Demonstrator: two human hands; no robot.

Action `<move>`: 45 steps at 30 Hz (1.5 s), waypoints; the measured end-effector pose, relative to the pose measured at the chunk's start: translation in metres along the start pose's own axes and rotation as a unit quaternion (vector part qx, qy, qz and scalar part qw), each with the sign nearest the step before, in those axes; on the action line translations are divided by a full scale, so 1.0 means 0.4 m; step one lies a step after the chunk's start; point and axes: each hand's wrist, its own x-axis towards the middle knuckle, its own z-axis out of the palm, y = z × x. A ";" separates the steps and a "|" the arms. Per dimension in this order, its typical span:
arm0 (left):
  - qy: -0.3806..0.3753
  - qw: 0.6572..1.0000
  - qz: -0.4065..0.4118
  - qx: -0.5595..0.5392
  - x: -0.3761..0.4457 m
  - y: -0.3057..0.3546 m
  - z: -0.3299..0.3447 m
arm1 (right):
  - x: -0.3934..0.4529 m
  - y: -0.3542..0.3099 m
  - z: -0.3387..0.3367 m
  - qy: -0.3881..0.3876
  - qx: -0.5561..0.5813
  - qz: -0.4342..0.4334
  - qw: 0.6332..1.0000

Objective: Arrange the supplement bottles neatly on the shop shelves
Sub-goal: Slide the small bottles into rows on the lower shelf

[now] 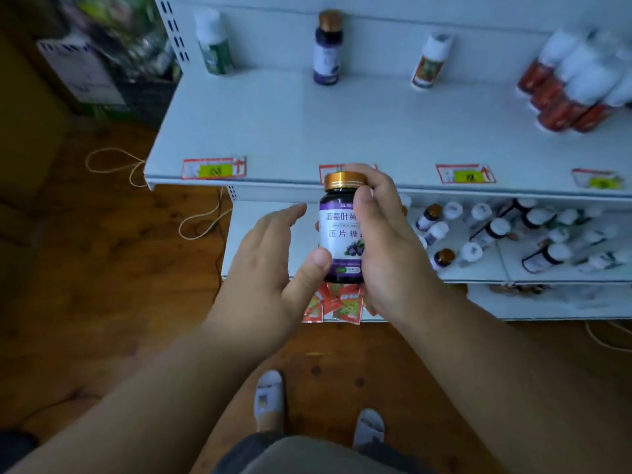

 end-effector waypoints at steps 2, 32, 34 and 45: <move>0.009 0.999 0.020 0.046 0.048 -0.006 -0.070 | 0.042 -0.060 0.055 0.024 -0.025 -0.030 0.999; 0.025 0.926 0.072 0.369 0.861 0.025 -0.128 | 0.860 -0.271 -0.100 0.076 -0.393 -0.095 0.911; 0.025 0.929 0.066 0.364 0.868 0.019 -0.127 | 0.870 -0.266 -0.105 0.079 -0.412 -0.102 0.902; 0.038 0.950 0.054 0.305 0.878 0.025 -0.159 | 0.848 -0.265 -0.077 0.108 -0.447 -0.102 0.882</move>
